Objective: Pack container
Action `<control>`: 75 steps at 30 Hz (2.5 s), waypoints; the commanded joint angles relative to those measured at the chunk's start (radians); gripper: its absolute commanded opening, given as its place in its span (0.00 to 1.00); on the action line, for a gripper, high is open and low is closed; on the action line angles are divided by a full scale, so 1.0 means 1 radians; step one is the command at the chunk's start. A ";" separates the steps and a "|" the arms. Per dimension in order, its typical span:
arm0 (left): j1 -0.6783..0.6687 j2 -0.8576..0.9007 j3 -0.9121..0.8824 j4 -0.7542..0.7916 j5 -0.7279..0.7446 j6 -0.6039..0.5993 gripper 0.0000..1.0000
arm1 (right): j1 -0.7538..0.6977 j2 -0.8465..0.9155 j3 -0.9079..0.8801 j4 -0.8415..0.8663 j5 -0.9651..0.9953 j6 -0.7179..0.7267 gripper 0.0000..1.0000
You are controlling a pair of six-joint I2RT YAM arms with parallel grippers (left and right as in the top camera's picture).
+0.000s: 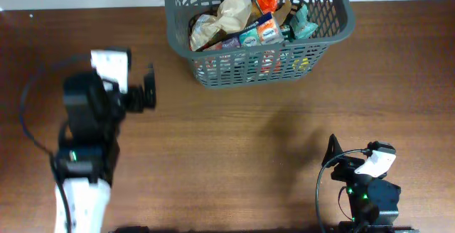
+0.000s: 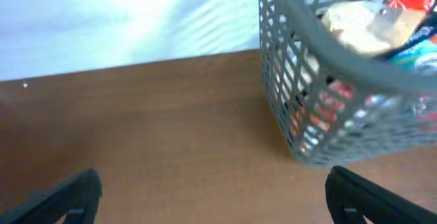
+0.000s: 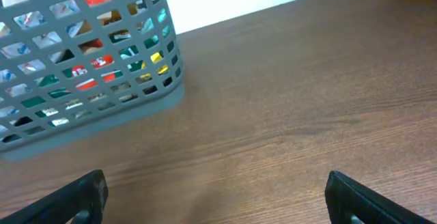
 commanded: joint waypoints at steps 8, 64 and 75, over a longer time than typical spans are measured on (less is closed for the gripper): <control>-0.003 -0.645 -0.626 0.172 0.011 -0.009 0.99 | 0.006 -0.009 -0.007 0.002 0.015 0.006 0.99; -0.003 -1.044 -0.909 0.174 0.006 -0.008 0.99 | 0.006 -0.009 -0.007 0.002 0.015 0.006 0.99; -0.003 -1.044 -0.909 0.174 0.006 -0.008 0.99 | 0.006 -0.009 -0.007 0.002 0.015 0.006 0.99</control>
